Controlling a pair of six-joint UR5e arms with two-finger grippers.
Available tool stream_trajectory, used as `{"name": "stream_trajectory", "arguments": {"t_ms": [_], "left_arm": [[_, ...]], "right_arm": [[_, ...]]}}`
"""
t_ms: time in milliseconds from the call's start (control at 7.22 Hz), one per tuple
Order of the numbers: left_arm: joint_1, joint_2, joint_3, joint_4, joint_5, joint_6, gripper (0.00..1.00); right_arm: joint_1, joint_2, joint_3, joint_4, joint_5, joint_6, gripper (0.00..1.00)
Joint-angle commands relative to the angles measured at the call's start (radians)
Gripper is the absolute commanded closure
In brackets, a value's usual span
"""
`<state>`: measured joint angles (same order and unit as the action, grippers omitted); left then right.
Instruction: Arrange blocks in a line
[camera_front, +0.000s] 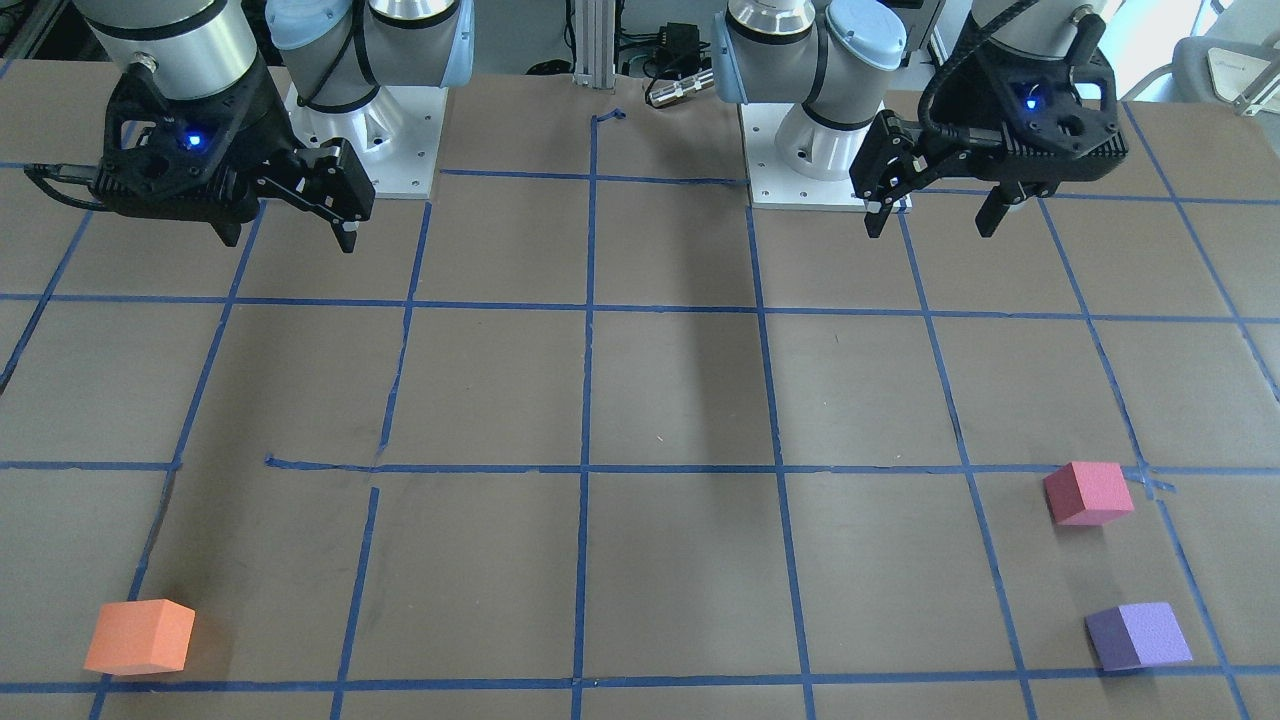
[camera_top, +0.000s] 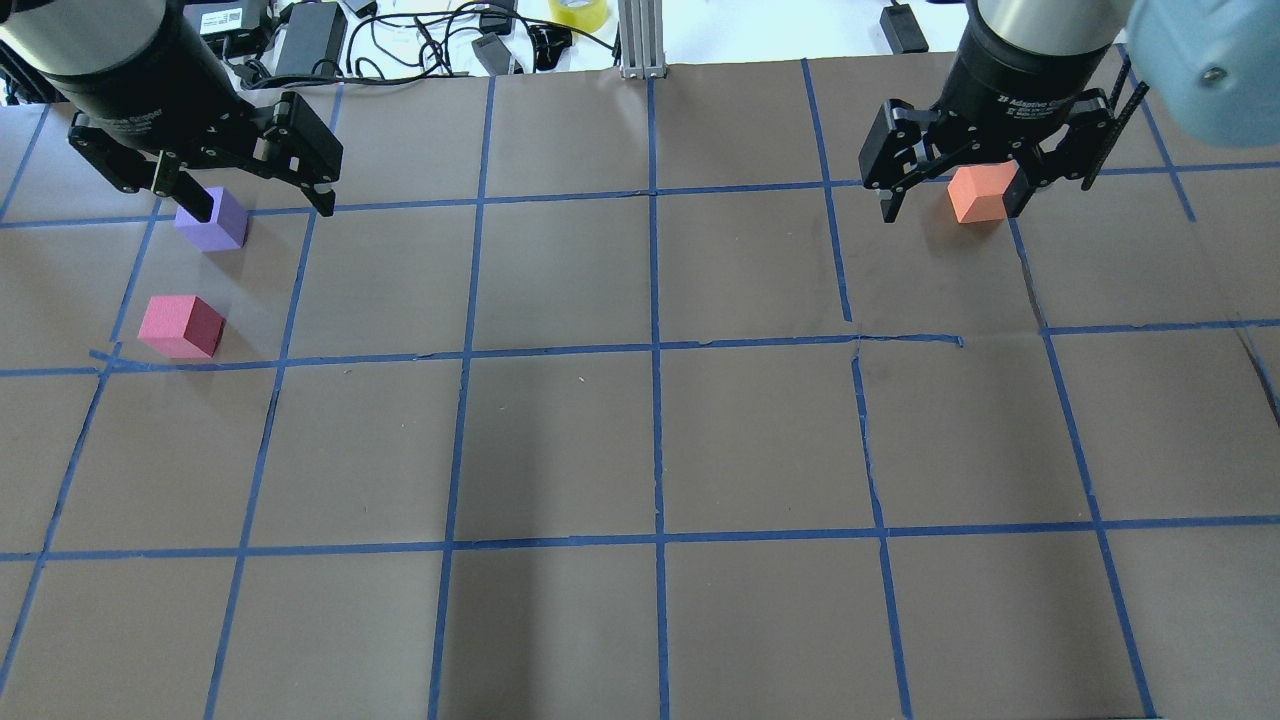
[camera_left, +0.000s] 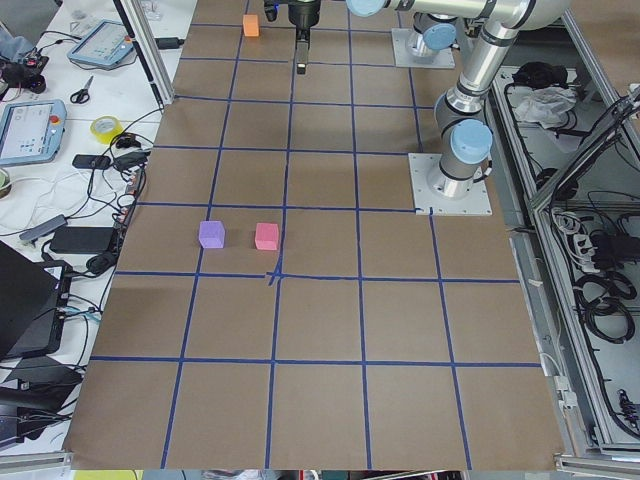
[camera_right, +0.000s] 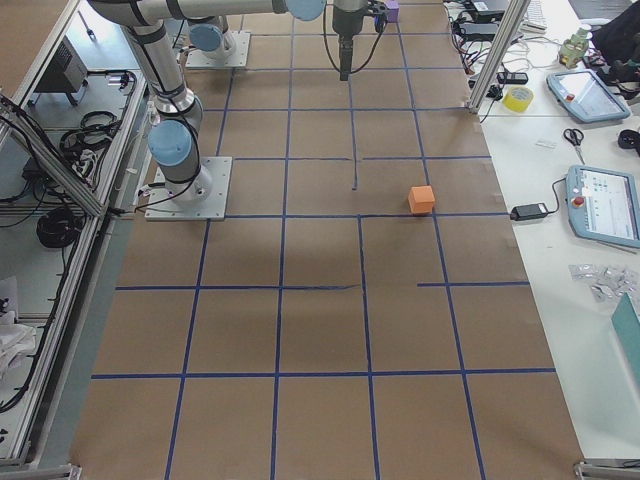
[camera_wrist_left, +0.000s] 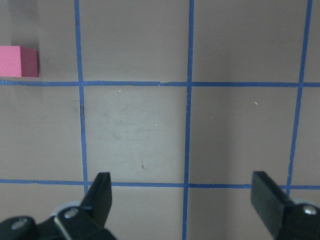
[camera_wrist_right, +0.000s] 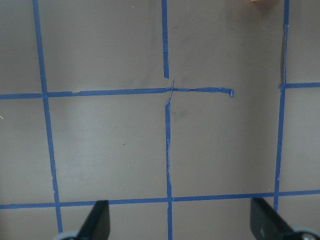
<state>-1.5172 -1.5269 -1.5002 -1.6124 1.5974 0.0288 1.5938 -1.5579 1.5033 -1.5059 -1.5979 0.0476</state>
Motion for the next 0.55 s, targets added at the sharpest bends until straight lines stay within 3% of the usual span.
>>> {"name": "stream_trajectory", "arguments": {"t_ms": [0, 416], "left_arm": [[0.0, 0.004, 0.0, 0.0, 0.001, 0.0, 0.0], [-0.001, 0.001, 0.0, 0.0, 0.001, -0.001, 0.0]], "right_arm": [[0.0, -0.002, 0.0, 0.001, 0.0, -0.003, 0.0], [-0.027, 0.009, 0.002, -0.014, -0.049, -0.002, 0.0]]}}
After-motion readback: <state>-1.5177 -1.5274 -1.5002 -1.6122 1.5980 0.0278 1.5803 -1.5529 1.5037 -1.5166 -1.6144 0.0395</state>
